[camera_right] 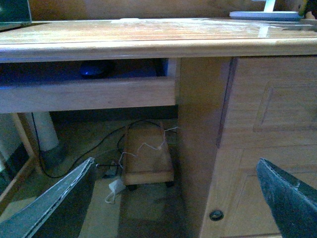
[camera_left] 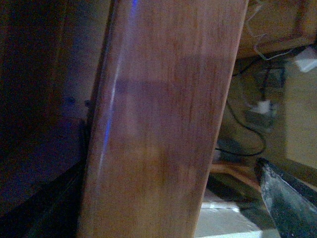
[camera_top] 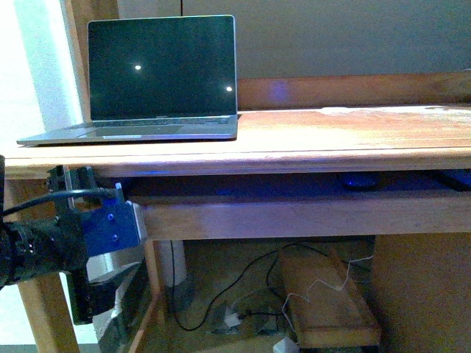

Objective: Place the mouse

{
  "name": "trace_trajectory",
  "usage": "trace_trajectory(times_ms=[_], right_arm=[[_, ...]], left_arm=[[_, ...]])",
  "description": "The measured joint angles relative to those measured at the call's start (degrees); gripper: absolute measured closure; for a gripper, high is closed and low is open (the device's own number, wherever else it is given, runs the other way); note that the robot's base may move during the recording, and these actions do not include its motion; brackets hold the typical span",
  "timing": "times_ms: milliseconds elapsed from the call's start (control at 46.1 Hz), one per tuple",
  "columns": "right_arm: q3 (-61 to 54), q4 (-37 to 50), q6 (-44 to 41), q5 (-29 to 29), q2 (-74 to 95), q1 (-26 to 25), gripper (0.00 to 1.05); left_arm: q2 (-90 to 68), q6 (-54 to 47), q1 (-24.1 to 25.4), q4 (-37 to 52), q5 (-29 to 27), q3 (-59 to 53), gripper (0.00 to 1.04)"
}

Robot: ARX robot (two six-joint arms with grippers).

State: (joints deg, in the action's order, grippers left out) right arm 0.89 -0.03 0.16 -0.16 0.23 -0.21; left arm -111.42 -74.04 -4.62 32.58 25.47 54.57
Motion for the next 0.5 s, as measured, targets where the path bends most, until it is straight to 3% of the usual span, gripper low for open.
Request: trace_trajectory(times_ms=[109, 217, 304, 499], right_arm=[[0.00, 0.00, 0.00, 0.00, 0.00, 0.00, 0.07], [0.00, 0.00, 0.00, -0.02, 0.00, 0.00, 0.07], [0.00, 0.00, 0.00, 0.02, 0.00, 0.00, 0.07], [0.00, 0.00, 0.00, 0.00, 0.00, 0.00, 0.07]], left_arm=[[6.23, 4.55, -0.07, -11.78, 3.21, -2.34, 0.08], [11.52, 7.65, -0.13, -18.18, 6.75, -5.79, 0.08], [15.61, 11.52, -0.55, -20.06, 11.15, -9.66, 0.08], [24.87, 23.67, -3.19, -20.50, 15.41, -16.76, 0.08]])
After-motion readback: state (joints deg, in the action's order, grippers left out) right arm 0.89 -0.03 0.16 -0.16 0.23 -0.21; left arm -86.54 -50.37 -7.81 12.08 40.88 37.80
